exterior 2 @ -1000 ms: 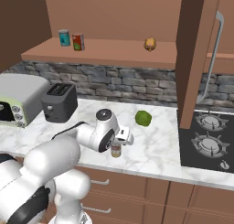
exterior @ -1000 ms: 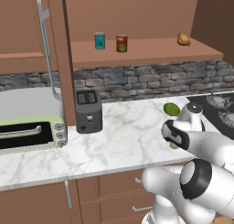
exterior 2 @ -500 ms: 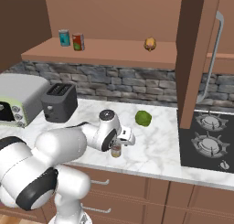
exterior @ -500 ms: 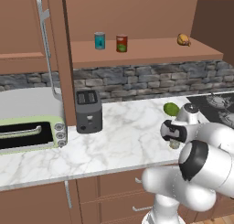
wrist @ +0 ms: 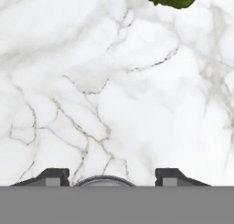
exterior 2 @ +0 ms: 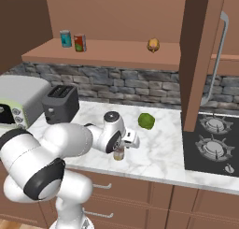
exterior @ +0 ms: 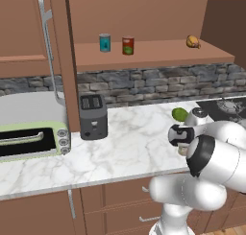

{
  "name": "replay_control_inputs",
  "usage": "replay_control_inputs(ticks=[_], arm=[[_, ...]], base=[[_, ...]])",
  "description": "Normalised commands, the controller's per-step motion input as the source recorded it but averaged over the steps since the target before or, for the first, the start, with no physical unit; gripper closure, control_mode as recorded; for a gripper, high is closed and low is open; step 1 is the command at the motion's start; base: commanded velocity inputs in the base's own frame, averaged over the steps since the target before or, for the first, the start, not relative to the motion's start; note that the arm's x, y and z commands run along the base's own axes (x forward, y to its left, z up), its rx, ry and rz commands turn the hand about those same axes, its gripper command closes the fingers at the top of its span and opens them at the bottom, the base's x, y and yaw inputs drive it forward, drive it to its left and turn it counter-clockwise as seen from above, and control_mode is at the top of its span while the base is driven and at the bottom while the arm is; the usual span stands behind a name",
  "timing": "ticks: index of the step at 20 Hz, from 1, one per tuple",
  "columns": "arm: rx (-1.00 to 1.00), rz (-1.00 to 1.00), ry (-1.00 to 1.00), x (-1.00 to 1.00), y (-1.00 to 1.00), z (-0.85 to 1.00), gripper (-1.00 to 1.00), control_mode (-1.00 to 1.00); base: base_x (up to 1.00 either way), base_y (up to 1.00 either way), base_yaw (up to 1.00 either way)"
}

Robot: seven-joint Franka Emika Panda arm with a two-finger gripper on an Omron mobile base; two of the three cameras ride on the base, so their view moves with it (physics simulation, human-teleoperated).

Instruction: Pick the cans from the counter and place them in their designated side in the cabinet.

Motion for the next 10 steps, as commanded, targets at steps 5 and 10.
replay_control_inputs(ticks=[5,10], arm=[[0.02,0.00,0.01,0.00,-0.08,0.00,1.00,-1.00],[0.03,0.00,0.00,0.00,-0.03,0.15,1.00,-1.00]], base=[[0.00,0.00,0.00],[0.00,0.00,0.00]])
